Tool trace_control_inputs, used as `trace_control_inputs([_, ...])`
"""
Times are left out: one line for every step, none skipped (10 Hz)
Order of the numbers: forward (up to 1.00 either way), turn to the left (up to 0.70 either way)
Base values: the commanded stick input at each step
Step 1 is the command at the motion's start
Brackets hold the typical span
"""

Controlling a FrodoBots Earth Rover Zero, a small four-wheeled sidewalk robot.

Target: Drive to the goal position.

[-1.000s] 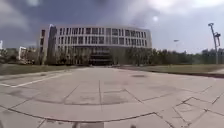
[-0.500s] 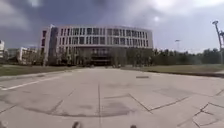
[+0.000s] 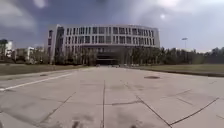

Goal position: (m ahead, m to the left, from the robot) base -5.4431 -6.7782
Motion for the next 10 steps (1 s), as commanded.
trace_control_inputs([0.7,-0.01])
trace_control_inputs([0.7,-0.01])
trace_control_inputs([0.7,-0.01])
trace_control_inputs([0.7,-0.01])
trace_control_inputs([0.7,-0.01])
trace_control_inputs([0.7,-0.01])
trace_control_inputs([0.7,-0.01])
trace_control_inputs([0.7,-0.01])
trace_control_inputs([0.7,-0.01])
trace_control_inputs([0.7,-0.01])
